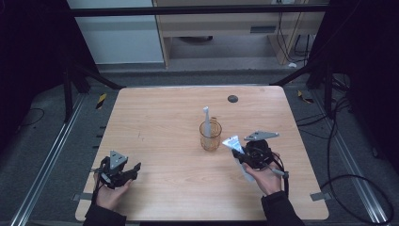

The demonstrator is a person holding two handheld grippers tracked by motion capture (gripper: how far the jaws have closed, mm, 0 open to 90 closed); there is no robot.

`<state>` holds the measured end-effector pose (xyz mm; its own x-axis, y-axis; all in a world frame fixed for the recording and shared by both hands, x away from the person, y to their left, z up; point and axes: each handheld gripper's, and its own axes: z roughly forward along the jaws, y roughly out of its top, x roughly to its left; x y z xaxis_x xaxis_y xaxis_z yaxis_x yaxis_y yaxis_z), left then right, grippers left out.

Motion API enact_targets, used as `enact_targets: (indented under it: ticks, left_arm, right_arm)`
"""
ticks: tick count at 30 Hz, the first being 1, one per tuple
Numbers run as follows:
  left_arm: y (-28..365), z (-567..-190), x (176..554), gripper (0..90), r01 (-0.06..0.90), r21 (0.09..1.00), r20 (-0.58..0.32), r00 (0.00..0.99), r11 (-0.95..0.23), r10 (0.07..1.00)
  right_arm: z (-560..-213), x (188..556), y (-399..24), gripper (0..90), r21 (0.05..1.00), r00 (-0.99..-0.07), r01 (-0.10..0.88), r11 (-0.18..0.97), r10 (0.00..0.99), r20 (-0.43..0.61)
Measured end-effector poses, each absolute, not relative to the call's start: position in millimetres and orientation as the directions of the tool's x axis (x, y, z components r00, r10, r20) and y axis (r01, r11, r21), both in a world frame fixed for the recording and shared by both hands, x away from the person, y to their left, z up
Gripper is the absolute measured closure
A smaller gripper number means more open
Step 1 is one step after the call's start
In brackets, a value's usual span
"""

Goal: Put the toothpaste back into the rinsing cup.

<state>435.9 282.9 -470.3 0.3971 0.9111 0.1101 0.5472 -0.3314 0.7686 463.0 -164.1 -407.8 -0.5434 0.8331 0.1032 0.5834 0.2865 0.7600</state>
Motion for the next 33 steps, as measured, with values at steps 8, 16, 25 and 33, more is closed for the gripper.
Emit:
enact_targets:
  ticks: [8, 16, 25, 33]
  left_arm:
    - [283.7, -470.3, 435.8, 42.5, 0.546, 0.772, 0.107, 0.393, -0.326, 0.913]
    - [283.8, -470.6, 436.1, 42.6, 0.547, 0.772, 0.105, 0.393, -0.324, 0.913]
    - [283.8, -470.8, 436.5, 42.6, 0.548, 0.771, 0.106, 0.392, -0.324, 0.914]
    - [284.5, -470.6, 436.8, 42.6, 0.548, 0.773, 0.104, 0.389, -0.32, 0.916]
  right_arm:
    - [-386.3, 470.9, -164.7, 70.1, 0.866, -0.496, 0.475, 0.153, 0.86, 0.12]
    - [-374.9, 479.6, -164.3, 70.0, 0.929, -0.448, 0.368, 0.042, 0.884, 0.138]
    - [-369.3, 493.0, -161.2, 70.0, 0.955, -0.415, 0.295, -0.024, 0.897, 0.15]
    - [-367.8, 505.5, -154.5, 70.0, 0.964, -0.396, 0.253, -0.077, 0.901, 0.176]
